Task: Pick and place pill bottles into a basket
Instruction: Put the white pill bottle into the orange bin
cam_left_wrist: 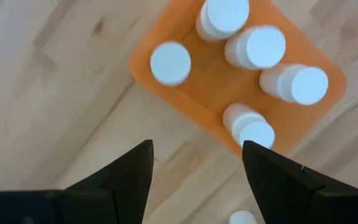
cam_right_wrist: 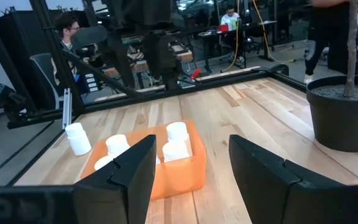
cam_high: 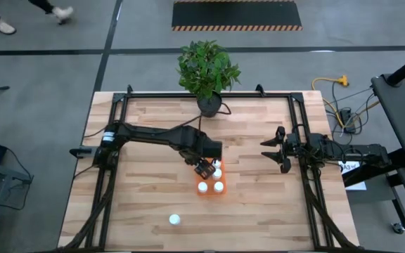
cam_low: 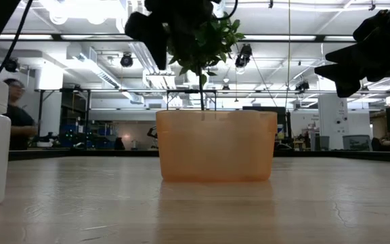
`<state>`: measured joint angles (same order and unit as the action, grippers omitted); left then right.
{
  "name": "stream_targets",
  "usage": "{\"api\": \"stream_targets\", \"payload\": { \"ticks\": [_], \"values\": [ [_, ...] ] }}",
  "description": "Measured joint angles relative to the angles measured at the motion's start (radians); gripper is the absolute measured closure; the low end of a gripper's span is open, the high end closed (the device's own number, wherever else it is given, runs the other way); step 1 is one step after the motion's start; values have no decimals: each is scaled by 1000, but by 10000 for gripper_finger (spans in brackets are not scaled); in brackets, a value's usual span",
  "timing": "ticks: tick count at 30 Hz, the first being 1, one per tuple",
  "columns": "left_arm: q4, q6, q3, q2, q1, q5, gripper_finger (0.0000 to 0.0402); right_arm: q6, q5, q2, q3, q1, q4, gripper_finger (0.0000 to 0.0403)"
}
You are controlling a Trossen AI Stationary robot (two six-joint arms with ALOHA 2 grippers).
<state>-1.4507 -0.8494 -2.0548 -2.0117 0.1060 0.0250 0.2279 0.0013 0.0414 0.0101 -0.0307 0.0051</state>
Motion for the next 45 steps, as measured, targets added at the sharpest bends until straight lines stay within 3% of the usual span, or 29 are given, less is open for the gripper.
{"api": "stream_targets", "payload": {
  "ticks": [21, 37, 45],
  "values": [
    [-55, -625, 4, -1, 261, 17, 173, 0, 0, 0, 0, 0, 0, 211],
    [-14, -833, 96, -3, 405, -41, 173, 0, 0, 0, 0, 0, 0, 211],
    [83, -920, 147, -3, 458, -69, 173, 0, 0, 0, 0, 0, 0, 211]
  ]
}}
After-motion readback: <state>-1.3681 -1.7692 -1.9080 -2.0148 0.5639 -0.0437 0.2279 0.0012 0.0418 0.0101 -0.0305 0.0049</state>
